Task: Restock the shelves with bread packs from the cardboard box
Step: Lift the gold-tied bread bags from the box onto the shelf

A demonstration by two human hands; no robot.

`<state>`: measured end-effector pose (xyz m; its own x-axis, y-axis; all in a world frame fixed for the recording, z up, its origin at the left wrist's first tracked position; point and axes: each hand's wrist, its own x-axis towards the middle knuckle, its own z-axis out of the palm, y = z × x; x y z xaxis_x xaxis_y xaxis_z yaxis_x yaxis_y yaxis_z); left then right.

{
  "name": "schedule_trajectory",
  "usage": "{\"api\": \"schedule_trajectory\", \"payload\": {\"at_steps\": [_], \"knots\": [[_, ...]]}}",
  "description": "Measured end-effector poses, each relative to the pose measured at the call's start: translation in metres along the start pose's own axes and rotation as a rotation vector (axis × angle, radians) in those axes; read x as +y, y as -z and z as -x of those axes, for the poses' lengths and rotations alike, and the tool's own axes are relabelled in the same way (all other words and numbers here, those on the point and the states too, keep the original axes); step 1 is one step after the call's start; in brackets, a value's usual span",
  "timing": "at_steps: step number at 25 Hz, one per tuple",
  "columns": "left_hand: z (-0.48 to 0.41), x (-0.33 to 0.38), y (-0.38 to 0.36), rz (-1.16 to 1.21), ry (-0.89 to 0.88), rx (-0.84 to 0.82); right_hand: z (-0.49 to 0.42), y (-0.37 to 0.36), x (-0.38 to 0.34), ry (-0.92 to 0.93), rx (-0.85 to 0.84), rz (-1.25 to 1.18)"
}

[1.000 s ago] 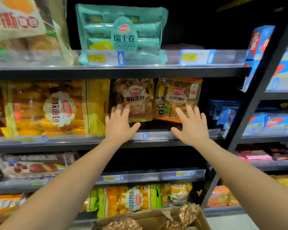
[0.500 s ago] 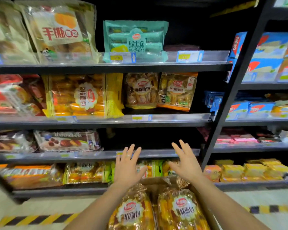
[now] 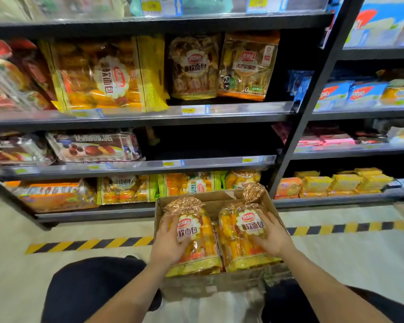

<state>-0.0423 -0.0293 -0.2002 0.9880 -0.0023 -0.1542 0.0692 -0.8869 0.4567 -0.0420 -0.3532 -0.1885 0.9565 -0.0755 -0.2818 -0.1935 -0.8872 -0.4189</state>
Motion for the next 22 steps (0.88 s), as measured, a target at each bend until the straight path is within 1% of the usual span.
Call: {"api": "schedule_trajectory", "payload": {"at_steps": [2, 6, 12, 16, 20, 22], "knots": [[0.004, -0.004, -0.007, 0.030, 0.065, -0.021, 0.004, -0.006, 0.005, -0.069, -0.044, -0.004], [0.001, -0.005, -0.019, 0.104, 0.196, -0.006, 0.001, -0.014, 0.017, -0.210, -0.116, -0.041], [-0.015, -0.002, -0.017, 0.150, 0.300, -0.018, -0.005, -0.026, 0.028, -0.301, -0.196, -0.153], [-0.026, -0.008, -0.017, 0.170, 0.318, -0.032, -0.011, -0.023, 0.025, -0.290, -0.226, -0.321], [-0.030, -0.010, -0.012, 0.299, 0.336, -0.015, -0.016, -0.020, 0.021, -0.267, -0.188, -0.255], [-0.029, -0.011, -0.011, 0.315, 0.306, -0.004, -0.018, -0.020, 0.022, -0.240, -0.189, -0.247]]}}
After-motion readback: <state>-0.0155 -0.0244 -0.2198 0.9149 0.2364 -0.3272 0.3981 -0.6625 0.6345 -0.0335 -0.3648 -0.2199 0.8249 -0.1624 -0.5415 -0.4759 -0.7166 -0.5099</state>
